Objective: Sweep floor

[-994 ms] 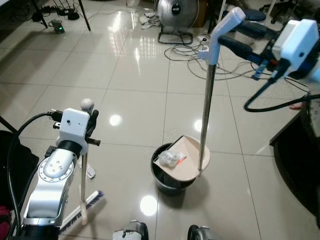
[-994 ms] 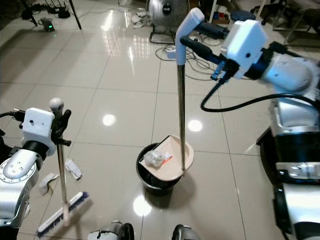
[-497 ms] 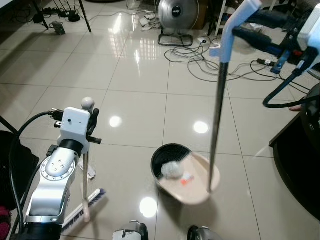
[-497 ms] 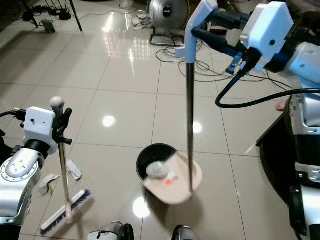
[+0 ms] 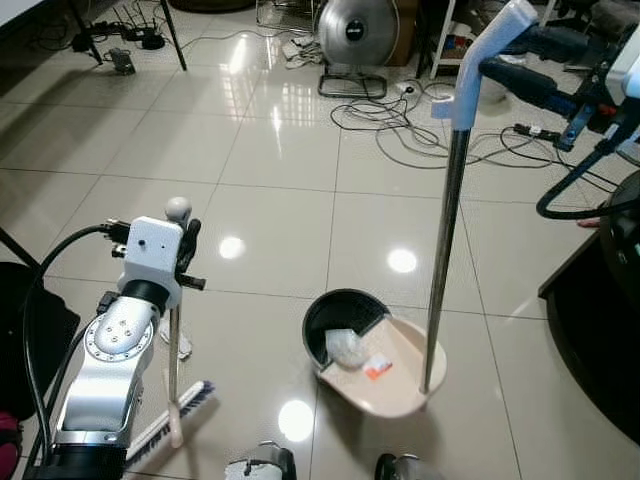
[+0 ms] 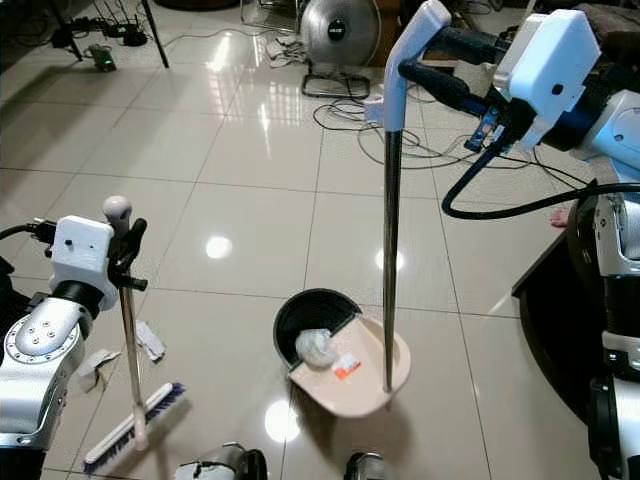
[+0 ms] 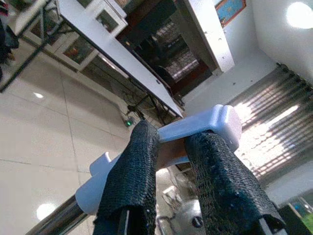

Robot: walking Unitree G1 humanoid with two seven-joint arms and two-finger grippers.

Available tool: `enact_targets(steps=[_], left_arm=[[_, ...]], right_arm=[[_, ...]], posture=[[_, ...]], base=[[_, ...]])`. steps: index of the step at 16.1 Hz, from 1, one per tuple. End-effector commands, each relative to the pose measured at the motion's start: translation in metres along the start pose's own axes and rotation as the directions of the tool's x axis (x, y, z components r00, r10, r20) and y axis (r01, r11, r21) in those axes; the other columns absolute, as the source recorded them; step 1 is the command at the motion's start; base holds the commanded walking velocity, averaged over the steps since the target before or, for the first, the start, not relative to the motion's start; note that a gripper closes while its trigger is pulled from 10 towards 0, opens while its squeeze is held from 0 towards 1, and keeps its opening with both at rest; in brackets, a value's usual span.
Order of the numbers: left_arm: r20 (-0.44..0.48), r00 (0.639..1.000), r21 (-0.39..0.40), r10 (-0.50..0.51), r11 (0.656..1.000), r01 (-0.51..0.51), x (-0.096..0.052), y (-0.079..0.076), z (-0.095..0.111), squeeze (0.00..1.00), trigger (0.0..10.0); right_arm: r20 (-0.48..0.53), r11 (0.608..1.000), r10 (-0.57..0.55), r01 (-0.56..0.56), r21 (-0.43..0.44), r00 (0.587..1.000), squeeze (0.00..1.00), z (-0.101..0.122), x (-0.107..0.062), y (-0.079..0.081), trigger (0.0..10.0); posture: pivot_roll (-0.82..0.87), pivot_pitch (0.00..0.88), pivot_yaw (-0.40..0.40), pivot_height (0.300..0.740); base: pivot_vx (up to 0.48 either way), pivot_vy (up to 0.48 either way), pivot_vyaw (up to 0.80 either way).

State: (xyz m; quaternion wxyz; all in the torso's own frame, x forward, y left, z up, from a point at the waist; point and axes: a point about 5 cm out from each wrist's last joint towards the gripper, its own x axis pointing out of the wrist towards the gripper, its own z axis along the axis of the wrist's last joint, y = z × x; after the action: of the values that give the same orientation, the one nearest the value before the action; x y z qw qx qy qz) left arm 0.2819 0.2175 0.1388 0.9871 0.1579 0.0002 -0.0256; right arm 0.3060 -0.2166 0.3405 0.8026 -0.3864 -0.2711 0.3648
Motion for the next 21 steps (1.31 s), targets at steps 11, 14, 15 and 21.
enact_targets(steps=[11, 14, 15, 21], left_arm=[[0.046, 0.999, -0.003, -0.029, 1.0, 0.029, 0.005, -0.002, 0.012, 0.0, 10.0], [0.073, 0.997, -0.012, -0.033, 0.999, 0.034, 0.01, -0.004, 0.022, 0.0, 10.0], [0.083, 0.996, -0.015, -0.033, 0.999, 0.034, 0.011, -0.004, 0.025, 0.0, 10.0], [0.14, 0.988, -0.003, -0.06, 0.998, 0.061, 0.015, 0.0, 0.043, 0.0, 10.0]], right_arm=[[0.072, 0.977, -0.213, 0.213, 0.007, 0.974, 0.0, 0.021, -0.008, -0.024, 10.0], [0.136, 0.916, -0.402, 0.399, 0.053, 0.905, 0.0, 0.036, -0.004, -0.043, 10.0], [0.15, 0.904, -0.427, 0.421, 0.073, 0.892, 0.0, 0.039, -0.002, -0.044, 10.0], [0.232, 0.854, -0.509, 0.452, 0.259, 0.829, 0.0, 0.051, 0.019, -0.027, 10.0]], posture=[[0.04, 0.075, 0.04, 0.74], [0.04, 0.069, 0.041, 0.74], [0.04, 0.069, 0.042, 0.74], [0.05, 0.064, 0.036, 0.74]], base=[[0.0, 0.0, 0.0], [0.0, 0.0, 0.0], [0.0, 0.0, 0.0], [0.0, 0.054, 0.0]])
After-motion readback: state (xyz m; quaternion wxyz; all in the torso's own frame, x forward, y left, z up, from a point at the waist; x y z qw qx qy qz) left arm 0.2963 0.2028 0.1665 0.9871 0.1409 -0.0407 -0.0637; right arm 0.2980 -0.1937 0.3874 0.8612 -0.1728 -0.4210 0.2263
